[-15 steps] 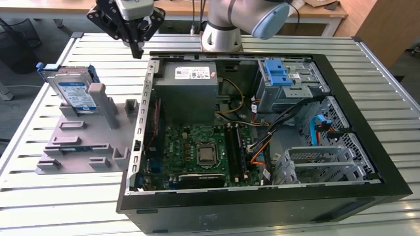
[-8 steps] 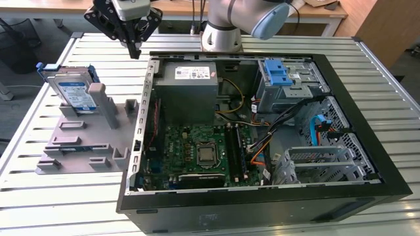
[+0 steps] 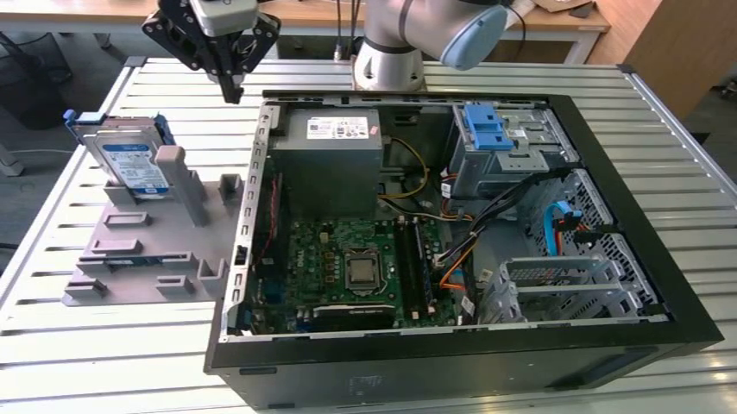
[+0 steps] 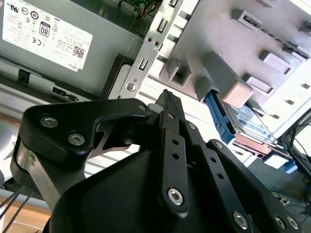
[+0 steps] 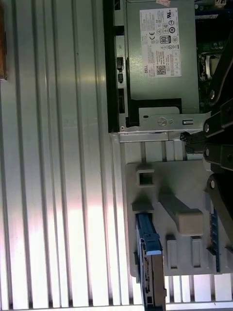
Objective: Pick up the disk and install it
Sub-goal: 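Reach for the disk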
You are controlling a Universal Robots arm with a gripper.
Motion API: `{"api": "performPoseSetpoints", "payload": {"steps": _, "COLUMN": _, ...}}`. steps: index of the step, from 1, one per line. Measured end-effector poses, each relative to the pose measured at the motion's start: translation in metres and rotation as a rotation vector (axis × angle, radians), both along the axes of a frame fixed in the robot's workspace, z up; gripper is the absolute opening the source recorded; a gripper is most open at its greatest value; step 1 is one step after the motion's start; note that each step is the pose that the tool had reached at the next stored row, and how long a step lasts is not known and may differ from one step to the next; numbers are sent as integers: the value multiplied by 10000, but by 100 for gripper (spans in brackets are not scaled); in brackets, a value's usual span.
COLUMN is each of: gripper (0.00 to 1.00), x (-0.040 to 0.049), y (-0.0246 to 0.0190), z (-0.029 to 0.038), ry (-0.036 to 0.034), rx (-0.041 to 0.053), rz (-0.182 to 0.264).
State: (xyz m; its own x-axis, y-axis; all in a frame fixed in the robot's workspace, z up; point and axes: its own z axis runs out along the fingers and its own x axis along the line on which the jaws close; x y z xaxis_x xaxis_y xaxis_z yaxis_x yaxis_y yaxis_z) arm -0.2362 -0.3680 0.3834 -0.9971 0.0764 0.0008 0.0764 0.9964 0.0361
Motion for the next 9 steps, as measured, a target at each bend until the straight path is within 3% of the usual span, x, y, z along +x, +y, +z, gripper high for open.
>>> {"api": "performPoseSetpoints", "payload": {"steps": 9, "gripper": 11, "x": -130, "y": 8, "z": -7, "ry": 1, "rx": 0, "rz": 1}}
